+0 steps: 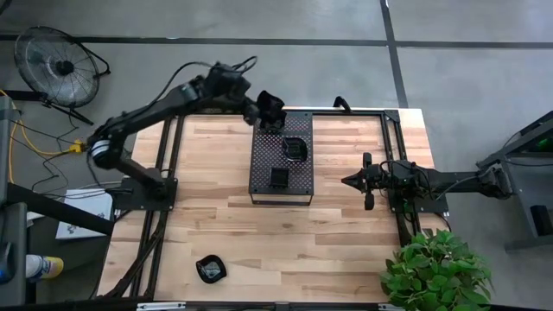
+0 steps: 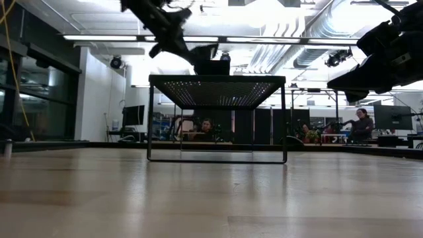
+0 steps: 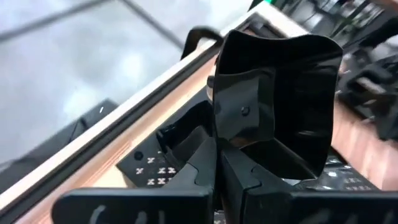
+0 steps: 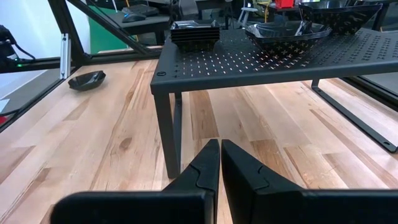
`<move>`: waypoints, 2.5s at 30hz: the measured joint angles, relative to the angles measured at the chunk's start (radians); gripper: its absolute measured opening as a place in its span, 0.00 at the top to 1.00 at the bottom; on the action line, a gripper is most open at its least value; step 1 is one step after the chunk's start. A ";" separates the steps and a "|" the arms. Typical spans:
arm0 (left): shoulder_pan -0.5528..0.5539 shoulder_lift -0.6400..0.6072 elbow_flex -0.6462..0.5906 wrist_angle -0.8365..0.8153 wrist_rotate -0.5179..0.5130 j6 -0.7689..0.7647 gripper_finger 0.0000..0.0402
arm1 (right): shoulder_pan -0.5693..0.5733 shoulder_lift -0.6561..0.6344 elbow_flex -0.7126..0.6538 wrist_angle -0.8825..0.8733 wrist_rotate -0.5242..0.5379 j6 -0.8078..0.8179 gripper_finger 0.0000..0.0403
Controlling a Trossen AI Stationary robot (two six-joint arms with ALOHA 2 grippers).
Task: Pick & Place Mini shaped plates
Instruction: Stack the black distorted square plate on top of the other black distorted square plate on the shelf
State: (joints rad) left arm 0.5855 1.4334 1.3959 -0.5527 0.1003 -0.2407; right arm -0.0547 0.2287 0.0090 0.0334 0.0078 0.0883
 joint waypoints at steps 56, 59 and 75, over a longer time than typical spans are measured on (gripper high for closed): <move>-0.102 0.222 0.244 -0.353 -0.184 -0.314 1.00 | 0.000 0.000 0.000 0.000 0.000 0.000 0.97; -0.102 0.222 0.244 -0.367 -0.201 -0.315 1.00 | 0.000 0.000 0.000 0.000 0.000 0.000 0.97; -0.115 0.278 0.243 -0.293 -0.189 -0.314 1.00 | 0.000 0.000 0.000 0.000 0.000 0.000 0.97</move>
State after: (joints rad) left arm 0.4702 1.7116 1.6394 -0.8456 -0.0886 -0.5545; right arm -0.0547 0.2291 0.0090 0.0334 0.0082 0.0883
